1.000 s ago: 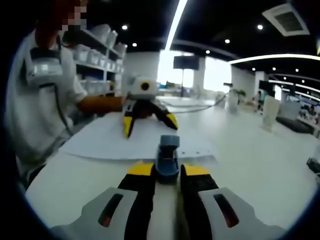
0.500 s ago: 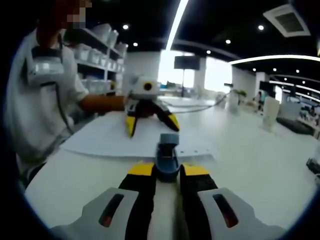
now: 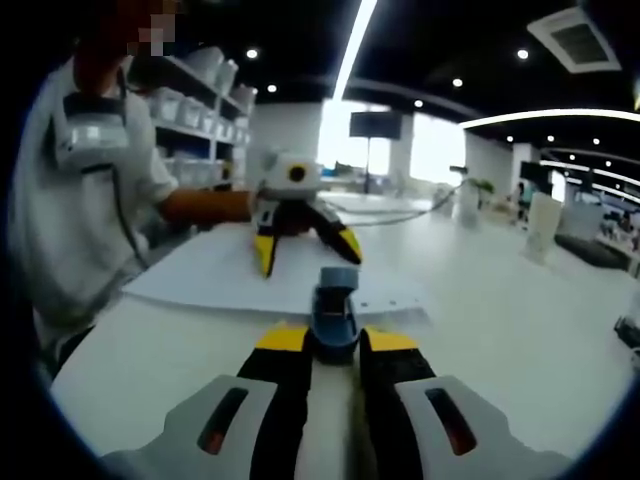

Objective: Pick up the paper insert the paper into the punch align the paper edges press the punch to punch holes

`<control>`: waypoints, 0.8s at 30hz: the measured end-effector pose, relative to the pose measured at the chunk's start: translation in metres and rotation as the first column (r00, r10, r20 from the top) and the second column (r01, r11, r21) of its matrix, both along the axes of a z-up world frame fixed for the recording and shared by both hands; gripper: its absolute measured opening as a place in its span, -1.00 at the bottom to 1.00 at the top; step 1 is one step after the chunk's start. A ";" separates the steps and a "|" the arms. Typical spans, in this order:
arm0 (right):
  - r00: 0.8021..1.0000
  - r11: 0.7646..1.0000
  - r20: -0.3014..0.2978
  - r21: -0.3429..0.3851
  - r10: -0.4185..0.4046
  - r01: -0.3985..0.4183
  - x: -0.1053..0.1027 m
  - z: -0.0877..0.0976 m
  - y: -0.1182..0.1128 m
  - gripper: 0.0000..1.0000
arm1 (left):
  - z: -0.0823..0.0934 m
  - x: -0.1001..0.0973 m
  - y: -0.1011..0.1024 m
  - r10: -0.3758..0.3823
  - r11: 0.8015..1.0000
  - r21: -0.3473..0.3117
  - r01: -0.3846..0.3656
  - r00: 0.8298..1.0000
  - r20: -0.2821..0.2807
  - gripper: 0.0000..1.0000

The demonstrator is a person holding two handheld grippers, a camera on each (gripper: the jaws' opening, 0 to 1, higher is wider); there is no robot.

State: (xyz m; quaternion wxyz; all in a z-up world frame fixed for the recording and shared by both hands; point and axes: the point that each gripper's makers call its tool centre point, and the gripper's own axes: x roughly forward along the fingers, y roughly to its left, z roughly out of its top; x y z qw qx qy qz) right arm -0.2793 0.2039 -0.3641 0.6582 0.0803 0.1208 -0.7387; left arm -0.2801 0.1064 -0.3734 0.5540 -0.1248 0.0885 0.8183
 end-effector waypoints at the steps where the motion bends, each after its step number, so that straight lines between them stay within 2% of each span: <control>1: 1.000 1.000 -0.001 0.001 0.000 0.000 0.000 0.000 0.000 -0.55 | 0.000 0.000 0.000 0.000 1.000 0.000 0.000 1.000 0.000 0.32; 7: 1.000 1.000 0.007 -0.001 -0.005 0.005 0.001 0.000 0.000 -0.52 | 0.002 0.000 0.000 -0.004 1.000 0.000 0.004 1.000 -0.019 0.32; 17: 0.999 0.999 0.026 -0.034 -0.022 0.022 -0.002 0.009 0.009 -0.41 | 0.013 -0.003 -0.003 0.010 0.999 0.052 -0.009 1.000 -0.014 0.34; 20: 0.999 0.996 0.029 -0.086 -0.026 0.028 0.000 0.022 0.013 -0.41 | 0.027 0.003 0.007 -0.023 0.995 0.095 0.024 1.000 -0.010 0.34; 22: 0.998 0.985 0.033 -0.164 -0.049 0.053 -0.005 0.039 0.017 -0.40 | 0.031 0.002 0.015 -0.042 0.997 0.062 0.045 0.998 -0.037 0.34; 24: 0.997 0.974 0.037 -0.212 -0.071 0.077 -0.010 0.050 0.022 -0.39 | 0.036 0.001 0.030 -0.075 0.996 0.042 0.077 0.996 -0.052 0.34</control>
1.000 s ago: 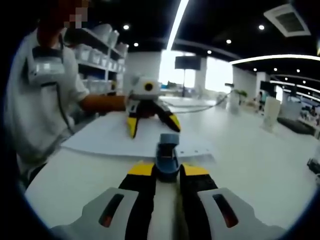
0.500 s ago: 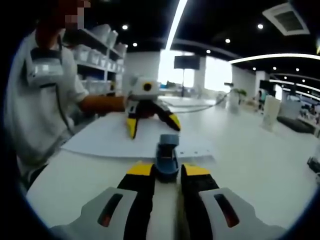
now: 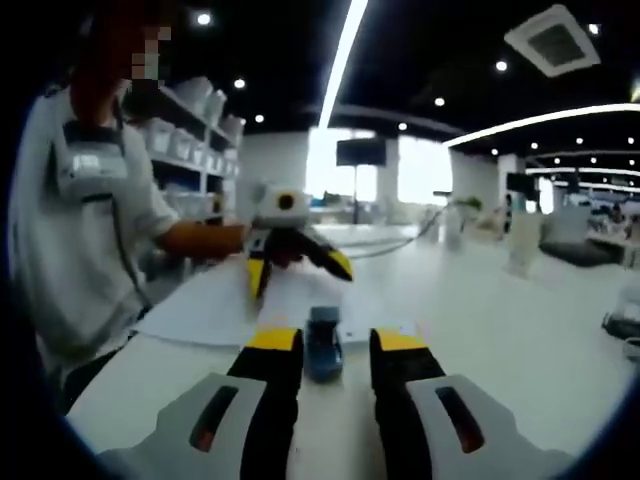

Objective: Pick up the paper insert the paper into the punch align the paper edges press the punch to punch holes

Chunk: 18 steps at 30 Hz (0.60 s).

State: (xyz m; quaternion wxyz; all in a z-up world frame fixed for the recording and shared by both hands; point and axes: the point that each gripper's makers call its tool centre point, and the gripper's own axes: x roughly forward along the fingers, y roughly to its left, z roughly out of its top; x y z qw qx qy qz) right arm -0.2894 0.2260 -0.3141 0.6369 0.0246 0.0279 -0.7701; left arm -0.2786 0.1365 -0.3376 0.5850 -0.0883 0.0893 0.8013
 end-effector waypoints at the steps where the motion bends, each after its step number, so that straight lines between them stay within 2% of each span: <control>1: 1.000 1.000 -0.005 -0.029 -0.010 0.010 -0.002 0.007 0.003 -0.40 | 0.002 0.000 0.009 -0.020 1.000 -0.003 0.020 1.000 -0.003 0.33; 3: 1.000 0.997 -0.005 -0.073 -0.030 0.030 -0.007 0.016 0.008 -0.41 | 0.003 -0.002 0.026 -0.047 0.999 -0.007 0.047 0.999 -0.008 0.31; 7: 0.998 0.993 0.005 -0.101 -0.067 0.067 -0.015 0.021 0.015 -0.43 | -0.006 -0.001 0.058 -0.123 0.991 -0.049 0.122 0.992 -0.012 0.28; 13: 0.996 0.991 0.015 -0.094 -0.093 0.094 -0.021 0.018 0.015 -0.43 | -0.013 -0.005 0.080 -0.161 0.985 -0.056 0.161 0.987 0.000 0.23; 18: 0.995 0.991 0.029 -0.088 -0.098 0.100 -0.022 0.015 0.015 -0.42 | -0.010 -0.011 0.091 -0.162 0.987 -0.014 0.162 0.987 0.016 0.20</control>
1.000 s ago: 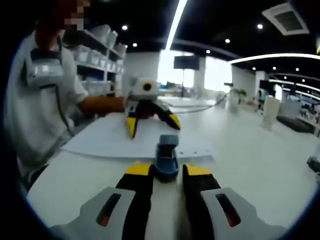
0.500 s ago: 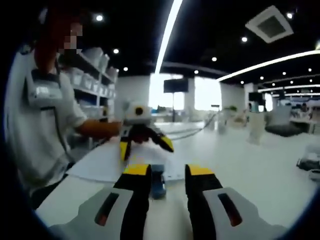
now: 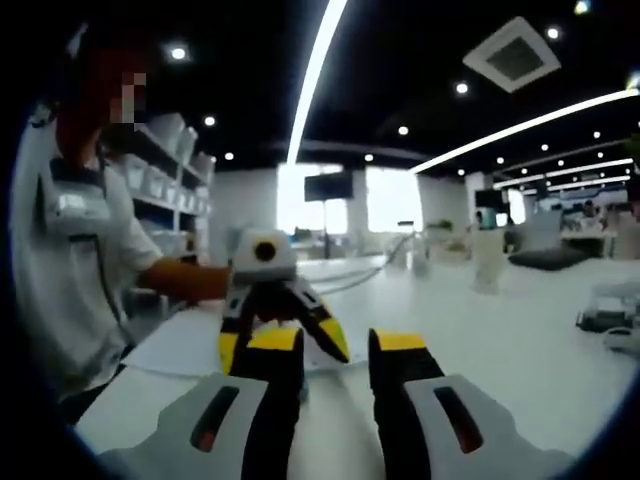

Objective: Pick up the paper insert the paper into the punch align the paper edges press the punch to punch holes

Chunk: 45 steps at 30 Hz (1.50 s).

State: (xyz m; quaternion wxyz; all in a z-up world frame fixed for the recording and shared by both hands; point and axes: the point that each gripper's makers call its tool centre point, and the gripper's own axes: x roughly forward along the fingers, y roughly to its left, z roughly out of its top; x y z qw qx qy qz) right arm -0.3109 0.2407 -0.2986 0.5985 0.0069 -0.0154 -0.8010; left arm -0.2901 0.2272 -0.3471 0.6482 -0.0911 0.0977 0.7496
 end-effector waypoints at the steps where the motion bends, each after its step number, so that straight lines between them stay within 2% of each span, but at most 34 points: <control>1: 1.000 1.000 -0.001 0.001 0.000 0.000 0.000 0.000 0.000 -0.42 | 0.000 0.001 0.001 -0.003 1.000 0.001 0.003 1.000 0.000 0.20; 9: 1.000 1.000 0.000 0.005 -0.004 0.004 -0.001 -0.001 0.000 -0.42 | -0.006 -0.001 0.005 -0.005 1.000 0.007 0.005 1.000 0.008 0.17; 15: 1.000 1.000 0.022 0.010 -0.012 0.012 -0.005 -0.003 0.001 -0.40 | -0.008 -0.002 0.006 -0.002 1.000 0.030 0.001 0.999 0.041 0.14; 19: 1.000 1.000 0.024 0.012 -0.018 0.018 -0.007 -0.004 0.002 -0.41 | -0.012 -0.001 0.006 -0.004 1.000 0.030 0.003 0.999 0.034 0.07; 22: 0.999 1.000 0.026 0.019 -0.021 0.020 -0.007 -0.006 0.002 -0.42 | -0.012 -0.002 0.006 0.003 1.000 0.024 -0.003 1.000 0.009 -0.01; 29: 0.999 0.999 0.034 0.034 -0.023 0.022 -0.009 -0.009 0.001 -0.43 | -0.012 -0.003 0.006 0.003 1.000 0.028 -0.003 1.000 0.006 -0.07; 32: 0.999 0.999 0.036 0.037 -0.022 0.021 -0.007 -0.010 0.000 -0.45 | -0.014 -0.002 0.005 0.001 1.000 0.019 -0.001 1.000 0.000 -0.19; 45: 0.999 0.999 0.049 0.042 -0.021 0.019 -0.006 -0.012 -0.003 -0.46 | -0.015 -0.001 0.005 -0.008 1.000 0.011 0.008 1.000 -0.008 -0.30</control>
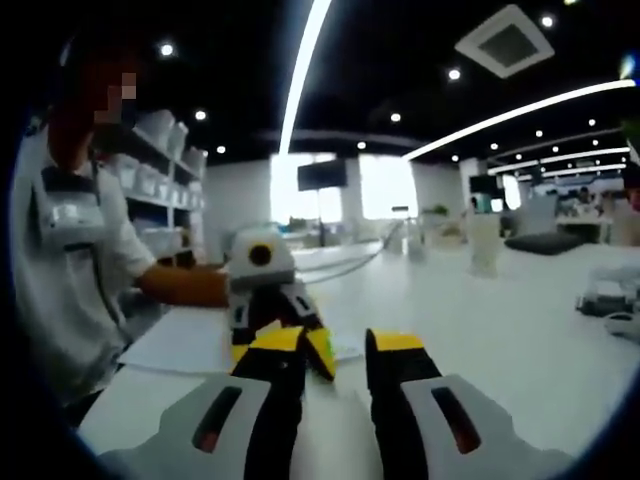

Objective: Pick up the paper insert the paper into the punch align the paper edges press the punch to punch holes

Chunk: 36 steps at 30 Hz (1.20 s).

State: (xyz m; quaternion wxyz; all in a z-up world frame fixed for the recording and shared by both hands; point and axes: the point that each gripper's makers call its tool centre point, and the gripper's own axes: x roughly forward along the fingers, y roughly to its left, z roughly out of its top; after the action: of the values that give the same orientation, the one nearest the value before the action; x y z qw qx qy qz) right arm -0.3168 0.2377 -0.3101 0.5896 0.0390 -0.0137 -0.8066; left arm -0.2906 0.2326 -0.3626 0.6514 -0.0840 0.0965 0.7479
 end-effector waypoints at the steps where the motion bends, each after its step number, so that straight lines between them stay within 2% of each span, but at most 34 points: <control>1: 1.000 1.000 0.001 0.002 0.002 -0.002 0.000 0.000 0.000 -0.46 | 0.000 0.000 0.000 -0.002 1.000 0.000 0.002 1.000 0.001 -0.34; 21: 1.000 1.000 0.021 0.009 0.003 -0.004 0.001 -0.006 -0.002 -0.53 | -0.001 0.001 0.000 0.008 1.000 0.004 -0.007 1.000 -0.010 -0.45; 23: 1.000 1.000 0.001 0.022 0.016 -0.016 0.002 -0.008 -0.002 -0.58 | 0.000 0.003 -0.001 0.008 1.000 0.005 -0.008 1.000 -0.010 -0.46; 27: 1.000 1.000 0.020 -0.005 -0.002 0.003 -0.001 -0.008 0.000 -0.68 | 0.000 0.007 -0.001 0.009 1.000 0.006 -0.008 1.000 -0.007 -0.46; 29: 0.999 0.998 0.031 -0.050 -0.027 0.029 -0.004 -0.004 -0.001 -0.72 | 0.000 0.008 -0.001 0.009 1.000 0.005 -0.009 1.000 -0.010 -0.46; 30: 0.999 0.998 0.019 -0.041 -0.045 0.046 -0.005 -0.004 -0.002 -0.75 | 0.000 0.008 -0.001 0.009 1.000 0.005 -0.009 1.000 -0.011 -0.46; 31: 0.995 0.995 -0.022 -0.036 -0.099 0.098 -0.011 0.000 0.001 -0.79 | 0.000 0.009 -0.001 0.009 1.000 0.006 -0.009 1.000 -0.010 -0.46; 32: 0.992 0.992 -0.043 -0.062 -0.116 0.113 -0.010 0.008 0.001 -0.85 | 0.000 0.009 -0.001 0.009 1.000 0.006 -0.009 1.000 -0.010 -0.46; 36: 0.983 0.980 -0.039 -0.086 -0.181 0.177 -0.006 0.025 -0.002 -0.90 | 0.000 0.009 -0.002 0.011 1.000 0.006 -0.011 1.000 -0.002 -0.46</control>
State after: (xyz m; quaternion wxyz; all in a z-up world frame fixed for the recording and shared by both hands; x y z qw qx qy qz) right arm -0.3230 0.2362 -0.2854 0.5160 -0.0054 -0.0363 -0.8558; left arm -0.2821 0.2311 -0.3622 0.6475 -0.0819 0.0945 0.7517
